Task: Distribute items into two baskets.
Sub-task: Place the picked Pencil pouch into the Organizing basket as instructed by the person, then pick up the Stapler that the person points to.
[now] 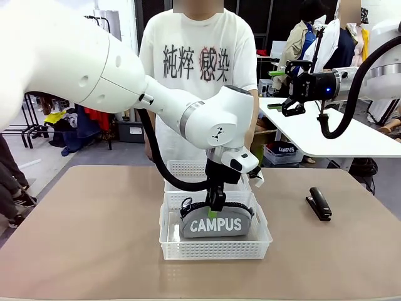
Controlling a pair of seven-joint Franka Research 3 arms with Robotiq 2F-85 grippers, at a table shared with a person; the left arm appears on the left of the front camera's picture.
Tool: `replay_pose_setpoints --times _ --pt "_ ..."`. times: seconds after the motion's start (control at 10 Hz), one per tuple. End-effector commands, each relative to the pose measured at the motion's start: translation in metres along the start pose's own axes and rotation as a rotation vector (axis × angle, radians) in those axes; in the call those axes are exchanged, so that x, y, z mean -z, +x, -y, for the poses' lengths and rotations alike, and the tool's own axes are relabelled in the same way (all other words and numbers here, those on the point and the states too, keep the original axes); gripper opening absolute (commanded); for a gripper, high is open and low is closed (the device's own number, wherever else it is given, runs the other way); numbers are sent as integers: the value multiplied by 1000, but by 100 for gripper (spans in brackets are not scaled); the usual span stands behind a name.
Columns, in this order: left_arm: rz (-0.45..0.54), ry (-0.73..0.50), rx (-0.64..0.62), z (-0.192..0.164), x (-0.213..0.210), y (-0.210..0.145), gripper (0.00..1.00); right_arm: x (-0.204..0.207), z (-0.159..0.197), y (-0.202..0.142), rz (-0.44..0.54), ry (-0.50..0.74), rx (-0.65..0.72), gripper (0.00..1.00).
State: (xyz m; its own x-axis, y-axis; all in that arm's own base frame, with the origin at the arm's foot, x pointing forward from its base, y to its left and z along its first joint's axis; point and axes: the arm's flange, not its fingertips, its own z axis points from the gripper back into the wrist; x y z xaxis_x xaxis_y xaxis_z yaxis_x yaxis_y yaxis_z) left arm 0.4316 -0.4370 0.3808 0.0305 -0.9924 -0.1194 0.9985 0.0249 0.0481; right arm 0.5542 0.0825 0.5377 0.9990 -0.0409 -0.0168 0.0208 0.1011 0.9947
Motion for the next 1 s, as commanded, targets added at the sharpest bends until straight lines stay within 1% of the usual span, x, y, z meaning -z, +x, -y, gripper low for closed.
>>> replay_pose_setpoints --times 0.0,0.6,0.7,0.9 --pt "6 -28 -24 5 -6 -5 100 0 -3 0 9 -1 -5 100" --pt "26 -32 -18 4 -16 -14 100 0 -3 0 9 -1 -5 100" --pt "16 -21 -25 0 -10 -4 100 0 -3 0 9 -1 -5 100" --pt "16 -21 -25 0 -10 -4 100 0 -3 0 9 -1 -5 100"
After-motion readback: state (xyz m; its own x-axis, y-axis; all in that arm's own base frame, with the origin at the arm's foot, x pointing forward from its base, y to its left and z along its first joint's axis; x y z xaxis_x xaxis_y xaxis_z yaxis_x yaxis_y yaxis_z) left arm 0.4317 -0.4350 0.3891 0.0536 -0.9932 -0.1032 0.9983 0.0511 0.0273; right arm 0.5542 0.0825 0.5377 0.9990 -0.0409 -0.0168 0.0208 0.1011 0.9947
